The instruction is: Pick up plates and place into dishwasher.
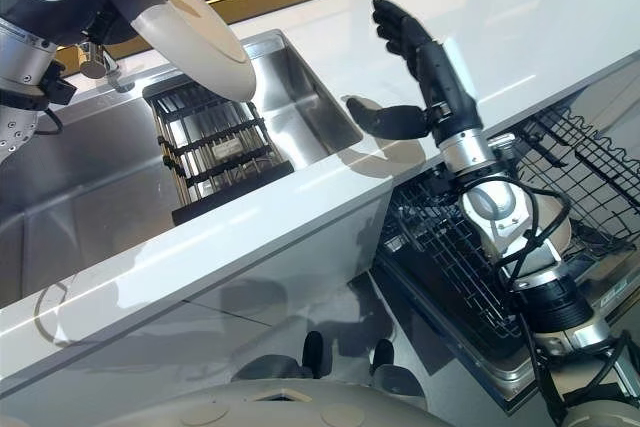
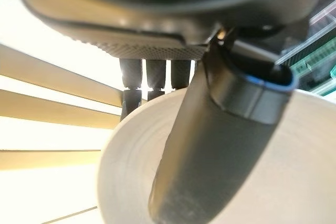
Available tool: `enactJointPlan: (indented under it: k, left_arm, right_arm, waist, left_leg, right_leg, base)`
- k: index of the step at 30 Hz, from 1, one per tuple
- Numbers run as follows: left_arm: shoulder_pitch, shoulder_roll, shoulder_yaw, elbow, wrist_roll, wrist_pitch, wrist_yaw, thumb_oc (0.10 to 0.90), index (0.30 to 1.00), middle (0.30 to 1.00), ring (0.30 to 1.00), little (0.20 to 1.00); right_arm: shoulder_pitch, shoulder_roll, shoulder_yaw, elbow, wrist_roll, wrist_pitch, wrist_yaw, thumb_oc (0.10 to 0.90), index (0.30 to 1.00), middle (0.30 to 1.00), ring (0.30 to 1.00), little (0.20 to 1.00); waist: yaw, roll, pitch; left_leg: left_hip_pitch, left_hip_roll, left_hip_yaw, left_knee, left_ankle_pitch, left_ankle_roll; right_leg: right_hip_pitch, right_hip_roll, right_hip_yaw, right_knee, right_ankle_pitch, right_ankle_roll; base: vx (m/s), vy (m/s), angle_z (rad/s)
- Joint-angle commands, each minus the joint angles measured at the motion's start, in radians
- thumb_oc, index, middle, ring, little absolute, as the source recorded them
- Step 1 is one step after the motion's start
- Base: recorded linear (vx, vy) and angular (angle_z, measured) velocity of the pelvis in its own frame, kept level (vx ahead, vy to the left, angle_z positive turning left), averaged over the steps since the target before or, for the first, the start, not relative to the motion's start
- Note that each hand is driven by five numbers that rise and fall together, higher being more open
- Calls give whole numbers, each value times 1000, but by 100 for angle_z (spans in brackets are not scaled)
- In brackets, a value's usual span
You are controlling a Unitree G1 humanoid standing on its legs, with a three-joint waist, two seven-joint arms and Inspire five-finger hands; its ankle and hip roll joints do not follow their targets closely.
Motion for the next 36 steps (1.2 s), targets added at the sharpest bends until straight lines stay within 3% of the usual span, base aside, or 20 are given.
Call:
enactJointPlan:
  k: [1, 11, 18, 19, 20, 21, 28, 29, 31, 34, 36]
  left_arm:
    - [-94, -62, 18, 44, -100, 32, 78, 100, 300, 300, 300, 200]
    - [-118, -299, -75, 5, -245, 47, 9, 100, 300, 300, 300, 200]
    - [-105, -410, -122, 4, -340, 52, -38, 100, 300, 300, 300, 200]
    - [-100, -422, -126, 3, -348, 53, -45, 100, 300, 300, 300, 200]
    - [-95, -436, -131, 0, -356, 57, -58, 100, 300, 300, 300, 200]
    - [-91, -451, -142, 3, -384, 56, -70, 100, 300, 300, 300, 200]
    - [-34, -520, -161, -1, -515, 58, -160, 100, 300, 300, 300, 200]
    - [-25, -523, -160, 1, -532, 50, -172, 169, 359, 359, 359, 269]
    - [-5, -528, -155, -2, -586, 33, -201, 180, 368, 368, 368, 280]
    - [28, -530, -140, -16, -609, -1, -240, 344, 509, 509, 509, 444]
    - [43, -525, -127, -28, -613, -16, -257, 383, 542, 542, 542, 483]
  right_arm:
    - [-154, 33, 27, -67, -77, -64, -30, 800, 900, 900, 900, 900]
    - [-222, 137, 118, -26, -252, -51, -172, 800, 900, 900, 900, 900]
    - [-218, 202, 129, -10, -311, -54, -313, 800, 900, 900, 900, 900]
    - [-214, 212, 126, -9, -314, -56, -330, 715, 827, 827, 827, 815]
    - [-210, 222, 126, -7, -321, -60, -349, 715, 827, 827, 827, 815]
    - [-209, 233, 127, -8, -324, -56, -369, 100, 300, 300, 300, 200]
    - [-188, 263, 97, -6, -349, -82, -451, 100, 300, 300, 300, 200]
    - [-182, 263, 91, -4, -354, -83, -453, 100, 300, 300, 300, 200]
    - [-165, 256, 74, -2, -352, -94, -460, 100, 300, 300, 300, 200]
    - [-140, 246, 45, 4, -350, -101, -460, 100, 300, 300, 300, 200]
    - [-121, 236, 24, 10, -340, -112, -461, 100, 300, 300, 300, 200]
  waist:
    - [-6, -7, -162]
    - [-16, -10, -161]
    - [-25, -8, -157]
    - [-26, -8, -156]
    - [-27, -8, -156]
    - [-28, -7, -156]
    - [-33, -5, -152]
    - [-33, -4, -153]
    - [-34, -3, -153]
    - [-34, -4, -153]
    - [-35, -4, -153]
  left_leg:
    - [11, -1, 29, 10, -124, -47]
    - [14, 3, 32, 5, -123, -47]
    - [16, 4, 40, 5, -125, -44]
    - [17, 4, 41, 5, -125, -44]
    - [17, 4, 42, 5, -126, -44]
    - [18, 4, 43, 5, -126, -43]
    - [20, 6, 50, 5, -127, -39]
    - [20, 6, 51, 6, -127, -39]
    - [20, 8, 53, 6, -127, -39]
    - [21, 9, 53, 6, -128, -38]
    - [21, 9, 52, 7, -128, -37]
  right_leg:
    - [4, 28, -22, 63, -127, 41]
    - [9, 38, 0, 59, -129, 38]
    - [14, 42, 13, 50, -126, 37]
    - [15, 42, 14, 48, -126, 38]
    - [15, 42, 16, 47, -126, 37]
    - [15, 43, 17, 47, -126, 37]
    - [16, 48, 26, 45, -125, 36]
    - [17, 48, 26, 44, -125, 36]
    - [16, 48, 25, 45, -125, 36]
    - [18, 49, 24, 48, -128, 35]
    - [17, 49, 24, 54, -133, 34]
  base:
    - [9, -13, 3]
    - [0, 0, 0]
    - [28, -16, 0]
    - [33, -18, -2]
    - [0, 0, 0]
    - [0, 0, 0]
    - [25, -9, -1]
    - [0, 0, 0]
    - [0, 0, 0]
    - [10, -4, -1]
    - [0, 0, 0]
